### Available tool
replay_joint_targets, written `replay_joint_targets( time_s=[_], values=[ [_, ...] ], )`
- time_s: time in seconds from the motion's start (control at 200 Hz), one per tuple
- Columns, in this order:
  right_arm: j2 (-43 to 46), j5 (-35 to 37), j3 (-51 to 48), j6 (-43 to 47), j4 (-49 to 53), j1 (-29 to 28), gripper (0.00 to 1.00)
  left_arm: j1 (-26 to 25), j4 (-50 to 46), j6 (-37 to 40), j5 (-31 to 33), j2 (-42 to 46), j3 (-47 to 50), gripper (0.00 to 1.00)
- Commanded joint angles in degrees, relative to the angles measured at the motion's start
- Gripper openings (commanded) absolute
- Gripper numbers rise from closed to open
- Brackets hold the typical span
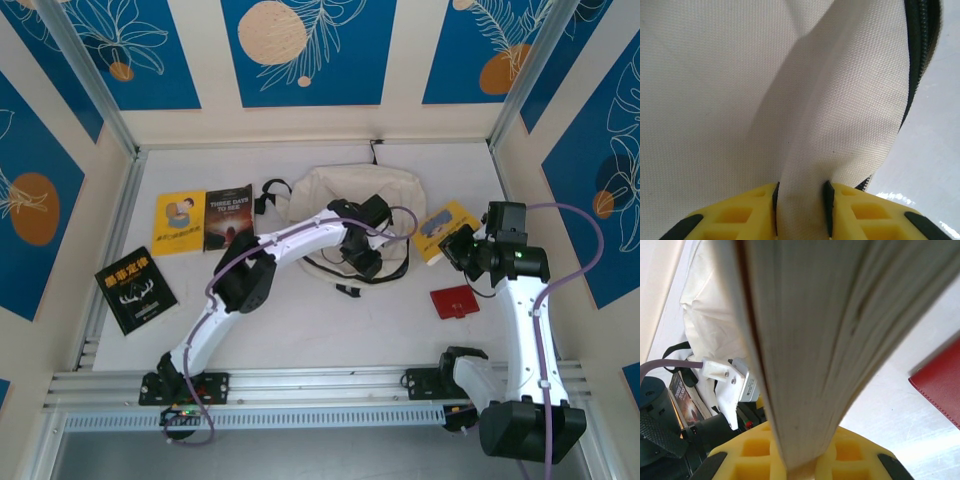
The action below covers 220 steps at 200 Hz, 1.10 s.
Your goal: Pack the student bag
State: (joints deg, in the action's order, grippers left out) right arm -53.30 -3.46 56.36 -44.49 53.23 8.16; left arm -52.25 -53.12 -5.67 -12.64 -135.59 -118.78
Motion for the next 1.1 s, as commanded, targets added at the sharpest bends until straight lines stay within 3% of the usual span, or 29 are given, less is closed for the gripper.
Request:
replay_joint_targets(
  time_s=[0.0,0.235,0.445,0.7,0.885,1.095],
  values=[
    [1.9,0.1,1.5,-0.1,-2.4,0.2,0.0,1.4,0.0,-0.7,-3.7,2.8,-1.5,0.3],
    [3.1,1.4,1.7,-0.4,-1.5,0.3,0.0,3.1,1.2,-2.8,-9.4,4.3,-1.5,0.23],
    [3.6,2.1,1.7,-0.5,-0.9,0.3,0.0,4.0,2.1,-4.7,-9.4,5.9,-1.5,0.18],
    [4.7,2.8,2.8,-0.2,0.6,0.3,0.0,4.7,4.0,-6.9,-4.8,8.1,-2.2,0.0],
    [5.4,3.4,3.8,0.4,2.8,0.2,0.0,5.5,7.4,-12.1,2.8,11.2,-2.5,0.0],
    [6.3,-2.0,4.7,0.2,3.4,-0.6,0.0,6.3,13.6,-17.5,9.3,13.3,-4.6,0.0]
  ],
)
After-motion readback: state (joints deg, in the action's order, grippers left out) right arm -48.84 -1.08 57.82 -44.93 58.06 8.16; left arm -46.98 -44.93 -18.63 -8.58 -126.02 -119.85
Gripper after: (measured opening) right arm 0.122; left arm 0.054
